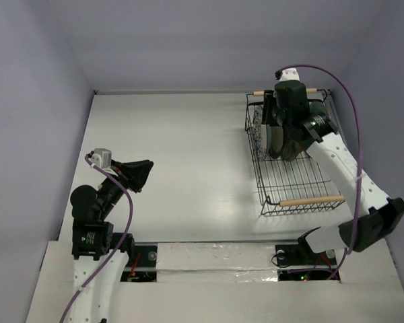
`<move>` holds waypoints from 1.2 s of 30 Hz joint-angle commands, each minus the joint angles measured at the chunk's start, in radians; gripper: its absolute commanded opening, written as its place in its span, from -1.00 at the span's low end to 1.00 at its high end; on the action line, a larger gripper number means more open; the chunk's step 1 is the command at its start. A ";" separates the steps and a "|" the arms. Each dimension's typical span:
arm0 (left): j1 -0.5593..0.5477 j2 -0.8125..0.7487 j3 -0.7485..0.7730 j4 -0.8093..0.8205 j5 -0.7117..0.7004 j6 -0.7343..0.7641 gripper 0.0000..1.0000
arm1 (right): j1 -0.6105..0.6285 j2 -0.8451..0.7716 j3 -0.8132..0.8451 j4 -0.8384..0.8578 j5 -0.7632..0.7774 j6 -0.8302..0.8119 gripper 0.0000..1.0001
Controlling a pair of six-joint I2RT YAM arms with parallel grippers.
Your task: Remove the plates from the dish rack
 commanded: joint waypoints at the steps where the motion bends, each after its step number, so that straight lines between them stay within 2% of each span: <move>1: 0.005 0.008 -0.004 0.044 0.004 0.003 -0.61 | 0.008 0.070 0.067 -0.028 0.088 -0.035 -0.01; 4: 0.005 0.002 -0.010 0.055 0.021 0.003 -0.24 | 0.008 0.138 0.067 -0.036 0.120 -0.035 0.02; 7: 0.005 0.000 -0.009 0.055 0.022 0.002 -0.10 | 0.008 0.188 0.058 -0.040 0.149 -0.035 0.04; 13: 0.005 -0.003 -0.009 0.053 0.019 0.002 -0.09 | 0.008 0.277 0.046 -0.040 0.232 -0.038 -0.01; 19: 0.005 -0.004 -0.010 0.055 0.022 0.002 -0.08 | 0.017 0.342 0.047 -0.040 0.345 -0.034 -0.17; 24: 0.005 -0.014 -0.010 0.056 0.018 0.003 -0.07 | 0.048 0.414 0.052 -0.066 0.490 -0.018 -0.42; 31: 0.005 -0.017 -0.010 0.056 0.012 0.005 -0.06 | 0.091 0.425 0.086 -0.072 0.594 -0.001 -0.77; 36: 0.005 -0.020 -0.009 0.055 0.013 0.003 -0.05 | 0.120 0.439 0.168 -0.127 0.669 -0.007 -1.00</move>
